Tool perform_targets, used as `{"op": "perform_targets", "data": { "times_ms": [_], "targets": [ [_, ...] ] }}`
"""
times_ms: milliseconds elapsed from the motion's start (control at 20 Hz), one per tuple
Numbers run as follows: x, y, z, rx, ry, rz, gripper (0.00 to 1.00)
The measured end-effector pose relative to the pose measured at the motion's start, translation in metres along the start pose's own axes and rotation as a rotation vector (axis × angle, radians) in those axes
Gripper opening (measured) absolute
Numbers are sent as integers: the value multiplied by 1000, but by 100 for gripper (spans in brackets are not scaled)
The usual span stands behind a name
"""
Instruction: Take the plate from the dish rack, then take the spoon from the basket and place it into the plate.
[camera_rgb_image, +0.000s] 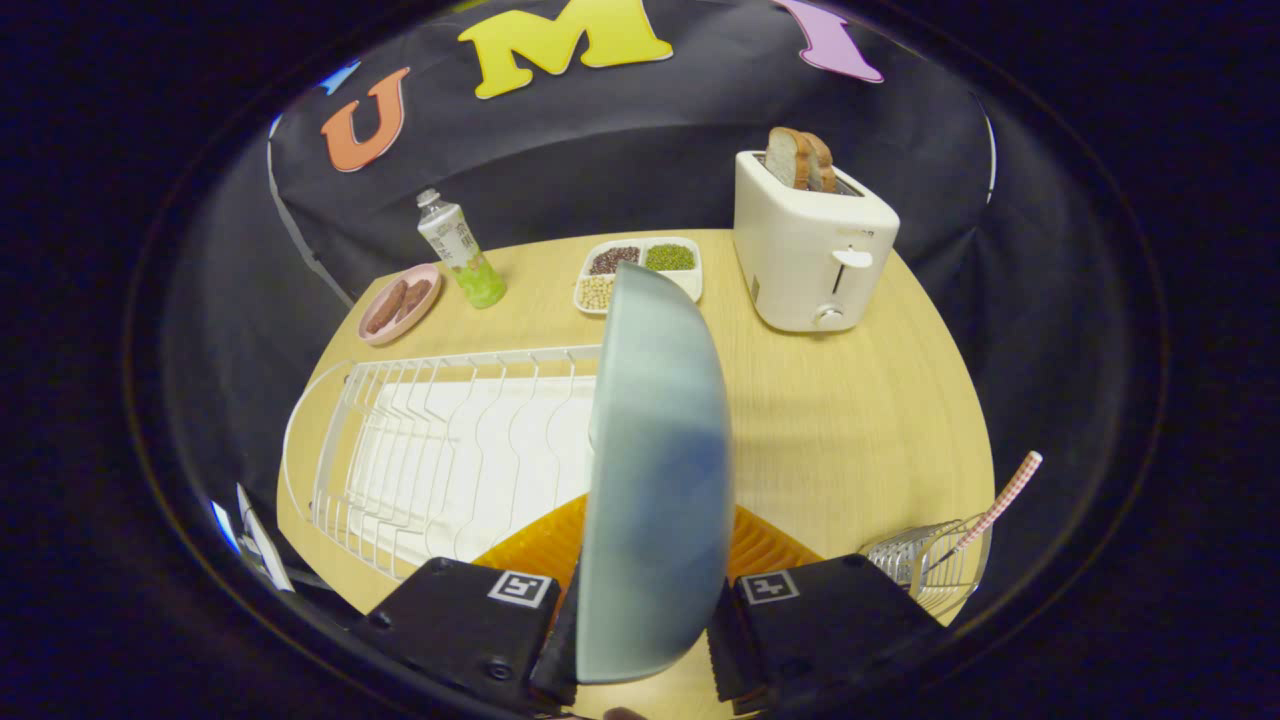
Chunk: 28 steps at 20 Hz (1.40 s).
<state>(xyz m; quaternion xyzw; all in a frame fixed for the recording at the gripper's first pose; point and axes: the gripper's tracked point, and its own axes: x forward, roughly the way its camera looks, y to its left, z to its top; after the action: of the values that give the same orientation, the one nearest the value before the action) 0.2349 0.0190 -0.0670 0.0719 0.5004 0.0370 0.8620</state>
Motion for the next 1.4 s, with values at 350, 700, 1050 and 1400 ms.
{"op": "perform_targets", "data": {
  "times_ms": [350,700,1050,1400],
  "targets": [
    [-5,-5,2,23,4,-79,42],
    [-29,-12,18,-22,-72,-247,38],
    [-43,-15,26,-29,-111,-311,36],
    [-52,-14,24,-67,-81,-362,36]
  ]
}}
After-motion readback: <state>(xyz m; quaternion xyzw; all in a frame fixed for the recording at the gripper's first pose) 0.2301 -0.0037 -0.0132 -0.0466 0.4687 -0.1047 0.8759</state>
